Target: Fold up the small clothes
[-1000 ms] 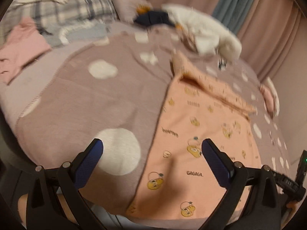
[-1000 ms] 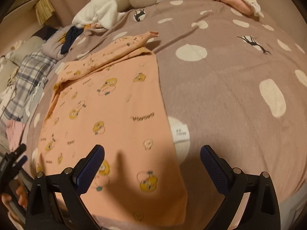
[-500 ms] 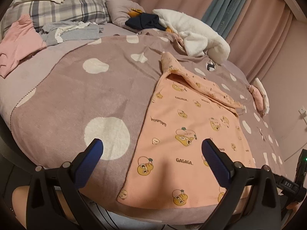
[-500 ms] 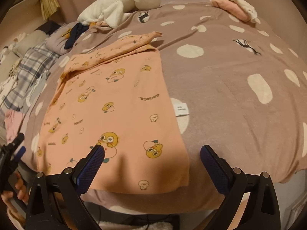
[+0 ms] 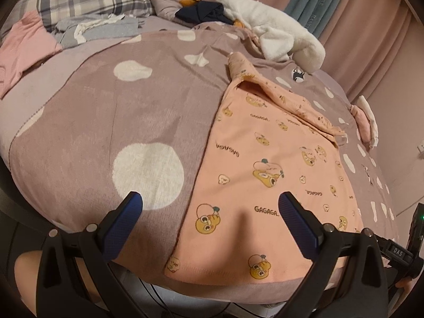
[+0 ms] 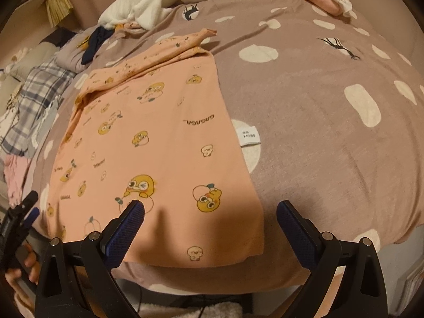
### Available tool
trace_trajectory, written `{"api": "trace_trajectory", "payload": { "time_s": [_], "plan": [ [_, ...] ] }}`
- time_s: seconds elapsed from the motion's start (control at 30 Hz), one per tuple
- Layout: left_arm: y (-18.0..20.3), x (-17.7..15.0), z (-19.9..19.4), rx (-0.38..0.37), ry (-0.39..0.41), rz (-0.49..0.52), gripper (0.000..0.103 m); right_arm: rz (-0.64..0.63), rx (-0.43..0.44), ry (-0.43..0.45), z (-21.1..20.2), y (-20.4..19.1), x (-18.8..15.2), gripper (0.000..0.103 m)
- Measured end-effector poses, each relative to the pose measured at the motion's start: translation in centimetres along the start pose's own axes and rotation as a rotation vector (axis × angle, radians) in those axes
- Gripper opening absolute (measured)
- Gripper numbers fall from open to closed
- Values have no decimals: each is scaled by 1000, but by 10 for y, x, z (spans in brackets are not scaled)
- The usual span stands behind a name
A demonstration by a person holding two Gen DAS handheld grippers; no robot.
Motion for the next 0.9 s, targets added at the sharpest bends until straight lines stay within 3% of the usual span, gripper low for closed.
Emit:
{"api": "trace_trajectory", "payload": {
  "time_s": [0.33,0.53,0.9],
  "plan": [
    [-1,-2,7,11,-23,-8,102,2,-13,-25,8,3,-4,100],
    [7,-8,10,-74,-53,2,102,-14,-13,-26,8,3,-5,100],
    [13,-16,14,-94,-91,19,102,-31,-33,-34,10,-1,-6,100]
  ]
}}
Point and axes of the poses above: each gripper's, at about its wrist camera, not at the fingertips, and z roughly the way its jaws point, y to its right, x to its top, the point moved 5 cm from there along z, roughly the way its jaws point, and after that the axes turned 2 degrees about -y, right-handed, at the moved point
